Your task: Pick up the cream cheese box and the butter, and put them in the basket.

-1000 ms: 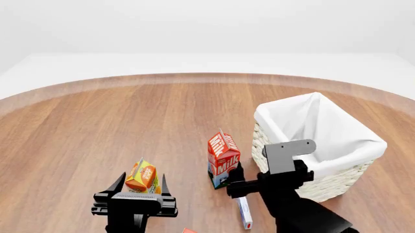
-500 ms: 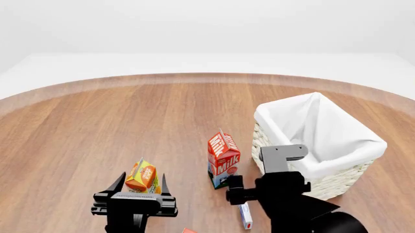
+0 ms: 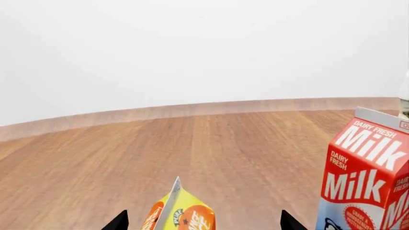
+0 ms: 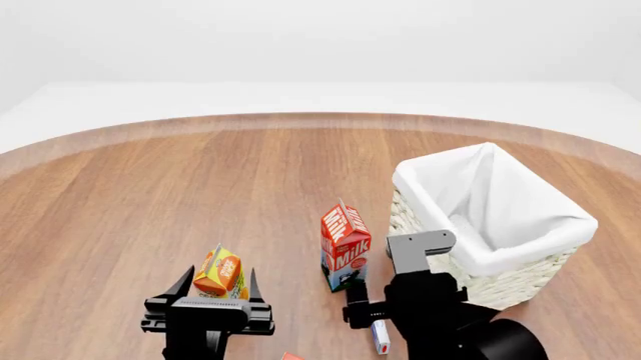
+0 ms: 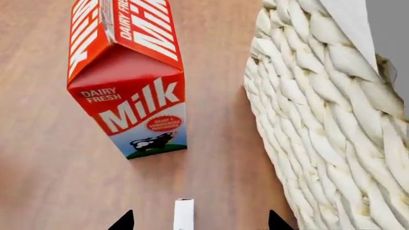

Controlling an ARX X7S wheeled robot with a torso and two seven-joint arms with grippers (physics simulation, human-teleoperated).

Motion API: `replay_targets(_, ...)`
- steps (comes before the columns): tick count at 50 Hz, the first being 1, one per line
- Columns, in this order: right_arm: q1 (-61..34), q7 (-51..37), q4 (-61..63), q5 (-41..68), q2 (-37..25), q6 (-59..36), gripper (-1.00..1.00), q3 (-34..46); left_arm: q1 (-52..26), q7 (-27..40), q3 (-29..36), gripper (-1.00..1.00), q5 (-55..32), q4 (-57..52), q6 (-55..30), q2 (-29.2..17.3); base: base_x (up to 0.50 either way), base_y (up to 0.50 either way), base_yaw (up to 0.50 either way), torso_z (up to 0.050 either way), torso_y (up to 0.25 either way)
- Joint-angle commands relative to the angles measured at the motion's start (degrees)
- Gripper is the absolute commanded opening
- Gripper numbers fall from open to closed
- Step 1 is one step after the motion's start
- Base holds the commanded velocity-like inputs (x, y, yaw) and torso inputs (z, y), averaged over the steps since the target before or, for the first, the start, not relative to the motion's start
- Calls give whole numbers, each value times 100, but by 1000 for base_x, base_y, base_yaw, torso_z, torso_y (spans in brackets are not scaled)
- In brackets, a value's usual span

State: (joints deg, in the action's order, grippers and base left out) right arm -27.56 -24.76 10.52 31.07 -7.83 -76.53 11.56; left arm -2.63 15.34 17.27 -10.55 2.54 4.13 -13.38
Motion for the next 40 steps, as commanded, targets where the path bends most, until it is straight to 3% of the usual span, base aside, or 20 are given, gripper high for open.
replay_targets(1,21,19,-66,42,-37,10,100,185,5,23,25,100,-22,-10,6,-23,0,0,0,0,0)
replay_targets(40,396,-145,-320,92,-4,286,100,424,-20,100,117,100,-93,-7,23,-86,0,0,0,0,0)
